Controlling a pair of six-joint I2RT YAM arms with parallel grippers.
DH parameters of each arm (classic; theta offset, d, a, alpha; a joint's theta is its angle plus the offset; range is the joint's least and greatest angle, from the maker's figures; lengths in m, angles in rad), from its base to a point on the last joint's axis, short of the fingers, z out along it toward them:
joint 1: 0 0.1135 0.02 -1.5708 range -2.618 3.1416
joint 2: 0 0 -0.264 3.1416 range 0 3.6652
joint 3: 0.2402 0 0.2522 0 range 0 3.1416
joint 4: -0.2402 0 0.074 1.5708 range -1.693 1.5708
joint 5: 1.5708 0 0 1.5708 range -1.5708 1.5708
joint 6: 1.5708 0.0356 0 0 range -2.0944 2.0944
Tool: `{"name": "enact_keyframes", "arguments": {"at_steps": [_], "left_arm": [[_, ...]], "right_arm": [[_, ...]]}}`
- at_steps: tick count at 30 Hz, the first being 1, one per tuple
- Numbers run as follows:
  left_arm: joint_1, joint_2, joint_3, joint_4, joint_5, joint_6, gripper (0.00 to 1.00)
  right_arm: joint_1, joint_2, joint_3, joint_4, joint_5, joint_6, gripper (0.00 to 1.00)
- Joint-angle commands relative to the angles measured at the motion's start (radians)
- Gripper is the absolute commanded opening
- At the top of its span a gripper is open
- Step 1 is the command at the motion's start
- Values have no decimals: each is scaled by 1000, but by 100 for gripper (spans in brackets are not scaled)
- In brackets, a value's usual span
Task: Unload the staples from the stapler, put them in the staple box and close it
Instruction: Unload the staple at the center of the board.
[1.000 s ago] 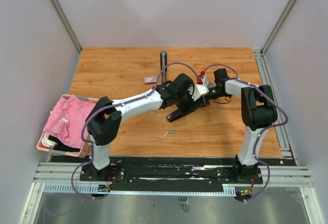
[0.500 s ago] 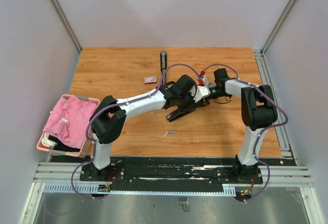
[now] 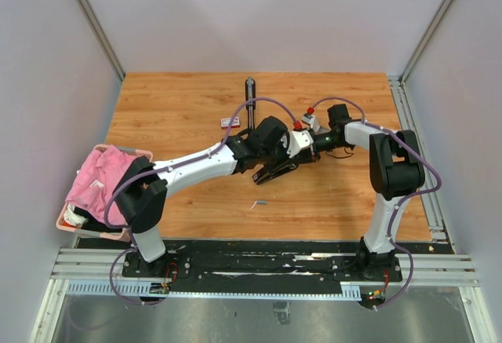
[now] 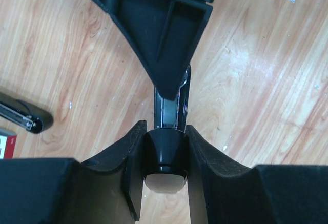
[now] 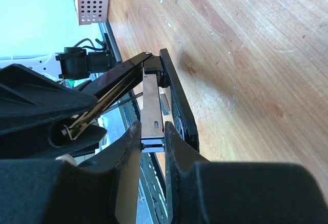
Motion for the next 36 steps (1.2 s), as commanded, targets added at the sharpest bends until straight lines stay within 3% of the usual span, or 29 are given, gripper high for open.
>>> {"name": "enact_keyframes", "arguments": {"at_steps": [1,14,24,36], "left_arm": [[15,-129,-64,95,-84,38,16],[136,-331,-260,163,23,59,12],[200,-443,-388,175,16,85,6],[238,-567,-569,188,-13,135,6]], "right_arm": [[-30,-9,-20,-24,40,0,6],[-83,4,-27,-23,82,-6,5],[-112,7,-30,-23,95,-6,5],[-135,3,-39,-11,102,5,5]]}}
